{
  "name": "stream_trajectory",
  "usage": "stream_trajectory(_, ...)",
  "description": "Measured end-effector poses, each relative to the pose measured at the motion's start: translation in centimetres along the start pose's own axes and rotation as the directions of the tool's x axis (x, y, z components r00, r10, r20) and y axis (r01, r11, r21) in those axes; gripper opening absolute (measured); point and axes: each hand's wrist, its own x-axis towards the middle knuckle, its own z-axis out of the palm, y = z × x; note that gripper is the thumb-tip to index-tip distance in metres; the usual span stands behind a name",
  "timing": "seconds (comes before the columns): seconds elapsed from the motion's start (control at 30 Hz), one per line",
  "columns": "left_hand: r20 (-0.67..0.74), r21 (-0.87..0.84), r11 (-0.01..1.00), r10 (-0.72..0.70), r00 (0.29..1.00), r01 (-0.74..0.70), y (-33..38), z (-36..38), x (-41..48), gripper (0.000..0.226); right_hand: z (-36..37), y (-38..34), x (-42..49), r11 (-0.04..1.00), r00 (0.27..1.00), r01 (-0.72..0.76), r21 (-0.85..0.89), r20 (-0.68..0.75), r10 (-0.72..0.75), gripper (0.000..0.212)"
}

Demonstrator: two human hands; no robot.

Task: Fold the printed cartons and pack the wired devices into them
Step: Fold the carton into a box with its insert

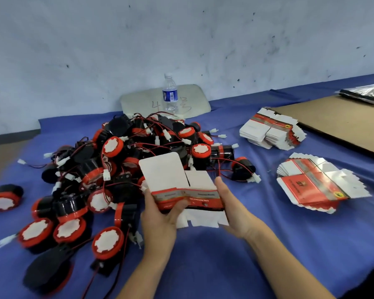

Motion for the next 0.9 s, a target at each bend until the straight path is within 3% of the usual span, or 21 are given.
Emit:
stream_trajectory(0.07, 0.017, -0.030, 0.999, -0.016, 1.000, 0.016, 0.7, 0.1, -0.3, 0.059, -0.5, 0.0, 0.1, 0.995, 0.998, 0.003, 0.104, -0.066, 0.004, 0.089)
stream_trajectory(0.13, 0.064, -0.100, 0.995, -0.022, 0.998, 0.029, 1.3, 0.2, -0.5, 0.069, -0.1, -0.2, 0.4, 0.972, 0.998, 0.069, 0.224, -0.006, -0.069, 0.077)
stream_trajectory(0.23, 0.190, -0.268, 0.956, -0.070, 0.979, 0.121, 2.2, 0.2, -0.6, 0.077, -0.3, -0.4, 0.8, 0.936, 0.992, 0.129, 0.327, -0.036, -0.124, 0.063)
stream_trajectory(0.37, 0.344, -0.276, 0.936, -0.117, 0.932, 0.219, 2.7, -0.1, -0.7, 0.083, -0.5, -0.5, 0.9, 0.949, 0.971, 0.232, 0.214, -0.114, -0.212, 0.046)
stream_trajectory(0.47, 0.376, -0.281, 0.929, -0.125, 0.918, 0.242, 2.7, 0.0, -0.7, 0.062, -0.6, -0.5, 0.7, 0.970, 0.964, 0.224, 0.097, -0.167, -0.206, 0.037)
stream_trajectory(0.53, 0.326, -0.219, 0.968, -0.049, 0.944, 0.126, 2.6, -0.1, -0.7, 0.057, -0.6, -0.7, 0.4, 0.979, 0.970, 0.185, 0.091, -0.175, -0.167, 0.029)
stream_trajectory(0.6, 0.275, -0.071, 0.992, 0.123, 0.953, -0.107, 2.1, -0.4, -0.5, 0.073, -0.7, -0.8, 0.2, 0.984, 0.968, 0.163, 0.076, -0.205, -0.145, 0.026)
stream_trajectory(0.7, 0.342, 0.065, 0.907, 0.371, 0.863, -0.416, 1.8, -0.6, -0.3, 0.090, -0.4, -0.9, 0.3, 0.987, 0.970, 0.149, 0.052, -0.202, -0.136, 0.034)
stream_trajectory(0.77, 0.386, 0.044, 0.892, 0.400, 0.831, -0.450, 1.9, -0.5, -0.4, 0.098, -0.2, -1.0, 0.4, 0.989, 0.979, 0.136, 0.064, -0.161, -0.124, 0.033)
stream_trajectory(0.9, 0.402, -0.030, 0.934, 0.336, 0.852, -0.355, 2.1, -0.5, -0.7, 0.109, -0.2, -1.1, 0.5, 0.992, 0.996, 0.068, 0.102, -0.060, -0.062, 0.048)
